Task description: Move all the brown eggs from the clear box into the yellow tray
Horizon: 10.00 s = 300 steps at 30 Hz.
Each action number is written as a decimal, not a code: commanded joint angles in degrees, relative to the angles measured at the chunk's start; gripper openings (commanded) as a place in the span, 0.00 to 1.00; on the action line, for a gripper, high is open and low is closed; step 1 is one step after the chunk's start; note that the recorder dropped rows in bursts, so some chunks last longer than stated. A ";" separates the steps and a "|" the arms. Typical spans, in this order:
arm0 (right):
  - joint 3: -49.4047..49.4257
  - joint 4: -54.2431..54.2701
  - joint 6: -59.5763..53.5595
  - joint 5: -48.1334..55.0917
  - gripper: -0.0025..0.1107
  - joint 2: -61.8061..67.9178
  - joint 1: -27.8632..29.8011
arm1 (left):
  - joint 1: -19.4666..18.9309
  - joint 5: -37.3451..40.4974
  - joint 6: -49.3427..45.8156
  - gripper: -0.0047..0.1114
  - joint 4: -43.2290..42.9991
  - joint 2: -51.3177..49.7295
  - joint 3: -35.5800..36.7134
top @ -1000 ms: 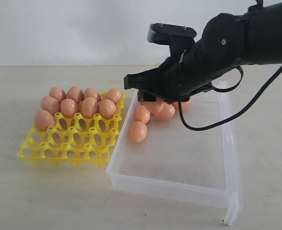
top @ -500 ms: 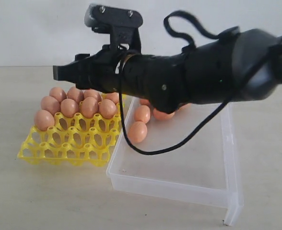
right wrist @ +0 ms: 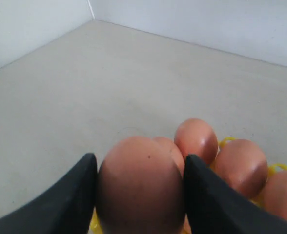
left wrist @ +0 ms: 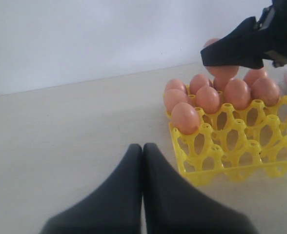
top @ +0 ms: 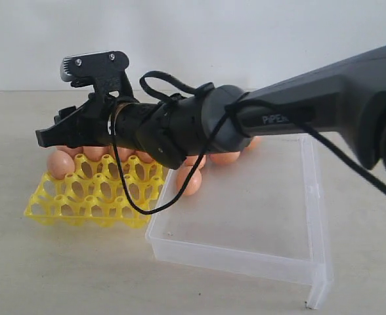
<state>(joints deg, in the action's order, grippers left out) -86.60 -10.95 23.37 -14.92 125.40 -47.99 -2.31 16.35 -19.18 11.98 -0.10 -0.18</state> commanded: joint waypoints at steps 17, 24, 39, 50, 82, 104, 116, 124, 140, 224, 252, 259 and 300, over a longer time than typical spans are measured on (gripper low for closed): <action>-2.10 -1.46 2.25 3.34 0.02 5.25 -1.16 | 0.20 -0.23 0.56 0.00 0.15 0.10 0.18; -2.10 -1.59 1.96 2.77 0.02 6.59 -1.16 | 0.20 -0.23 0.56 0.00 0.15 0.10 0.18; -2.10 -1.59 0.64 2.06 0.02 6.72 -1.16 | 0.20 -0.23 0.56 0.00 0.15 0.10 0.18; -2.10 -1.59 -2.71 1.03 0.29 6.72 -1.16 | 0.20 -0.35 0.56 0.00 0.15 0.10 0.18; -2.10 -1.59 -7.45 1.03 0.52 6.62 -1.16 | 0.20 -0.11 0.56 0.00 0.15 0.10 0.18; -2.10 -15.63 -14.37 69.46 0.02 -18.23 -1.06 | 0.20 -0.33 0.56 0.00 0.15 0.10 0.18; -2.10 23.05 -17.06 80.92 0.02 -16.14 21.54 | 0.20 -0.33 0.56 0.00 0.15 0.10 0.18; -2.21 29.68 -40.28 74.34 0.33 -16.02 22.86 | 0.20 -0.33 0.56 0.00 0.15 0.10 0.18; -2.10 29.39 -101.33 60.09 0.59 -9.62 22.66 | 0.20 -0.15 0.56 0.00 0.15 0.10 0.18; -2.10 85.95 -64.95 78.46 0.02 -14.20 22.88 | 0.20 -0.08 0.56 0.00 0.15 0.10 0.18; -2.10 56.72 -78.02 34.38 0.02 -3.19 7.43 | 0.20 -0.08 0.56 0.00 0.15 0.10 0.18; -2.10 44.26 -82.91 19.12 0.02 -2.94 -0.16 | 0.20 -0.08 0.56 0.00 0.15 0.10 0.18; -2.10 31.07 -18.90 -19.14 0.02 -5.21 -0.24 | 0.20 -0.08 0.56 0.00 0.15 0.10 0.18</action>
<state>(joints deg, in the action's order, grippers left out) -88.50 32.85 3.68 -26.82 122.33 -47.06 -2.31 16.35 -19.18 11.98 -0.10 -0.18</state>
